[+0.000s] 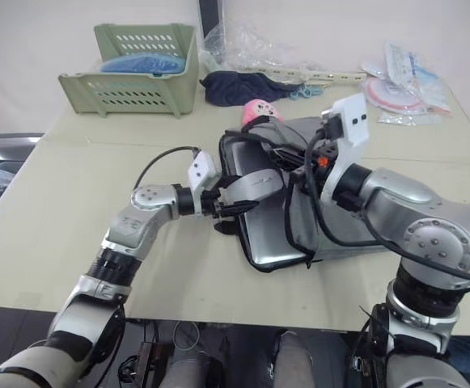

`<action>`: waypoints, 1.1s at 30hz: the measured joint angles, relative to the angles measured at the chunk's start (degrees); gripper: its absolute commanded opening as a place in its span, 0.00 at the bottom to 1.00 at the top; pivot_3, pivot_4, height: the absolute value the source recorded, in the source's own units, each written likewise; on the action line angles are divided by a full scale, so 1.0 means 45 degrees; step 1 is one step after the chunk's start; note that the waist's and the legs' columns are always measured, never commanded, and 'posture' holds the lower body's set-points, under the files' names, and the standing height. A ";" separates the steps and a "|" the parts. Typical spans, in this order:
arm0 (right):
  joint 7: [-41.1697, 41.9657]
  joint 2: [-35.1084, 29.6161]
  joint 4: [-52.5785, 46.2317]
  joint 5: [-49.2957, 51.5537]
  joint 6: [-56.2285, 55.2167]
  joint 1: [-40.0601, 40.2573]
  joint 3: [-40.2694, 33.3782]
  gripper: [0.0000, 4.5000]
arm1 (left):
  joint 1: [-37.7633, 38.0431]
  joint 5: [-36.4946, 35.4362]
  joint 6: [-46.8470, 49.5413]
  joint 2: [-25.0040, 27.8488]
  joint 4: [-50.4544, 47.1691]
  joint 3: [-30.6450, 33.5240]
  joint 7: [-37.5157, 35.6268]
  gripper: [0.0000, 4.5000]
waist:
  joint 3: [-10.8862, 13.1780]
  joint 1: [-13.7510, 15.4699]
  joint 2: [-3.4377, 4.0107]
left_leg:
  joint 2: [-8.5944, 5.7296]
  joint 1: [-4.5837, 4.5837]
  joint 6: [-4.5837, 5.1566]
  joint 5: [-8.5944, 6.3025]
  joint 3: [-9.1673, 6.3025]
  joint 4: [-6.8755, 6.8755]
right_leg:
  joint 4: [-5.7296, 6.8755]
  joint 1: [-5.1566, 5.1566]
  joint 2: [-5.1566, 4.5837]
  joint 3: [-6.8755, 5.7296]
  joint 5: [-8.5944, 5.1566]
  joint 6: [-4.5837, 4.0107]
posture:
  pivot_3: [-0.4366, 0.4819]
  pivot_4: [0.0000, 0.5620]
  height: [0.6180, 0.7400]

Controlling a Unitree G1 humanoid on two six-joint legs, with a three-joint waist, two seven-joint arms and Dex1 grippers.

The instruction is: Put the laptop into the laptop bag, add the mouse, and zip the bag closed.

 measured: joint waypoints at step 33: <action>-0.1970 -0.0138 0.0472 0.2043 -0.0172 -0.0565 0.0130 0.00 | -0.2344 0.1434 -0.0426 -0.2404 0.3961 -0.0296 0.0957 0.98 | 0.0000 0.0057 0.0000 | -0.0002 -0.0018 0.0005 0.0002 -0.0005 0.0010 | -0.0011 0.0000 -0.0004 0.0000 0.0001 0.0000 | 0.48 0.27 1.00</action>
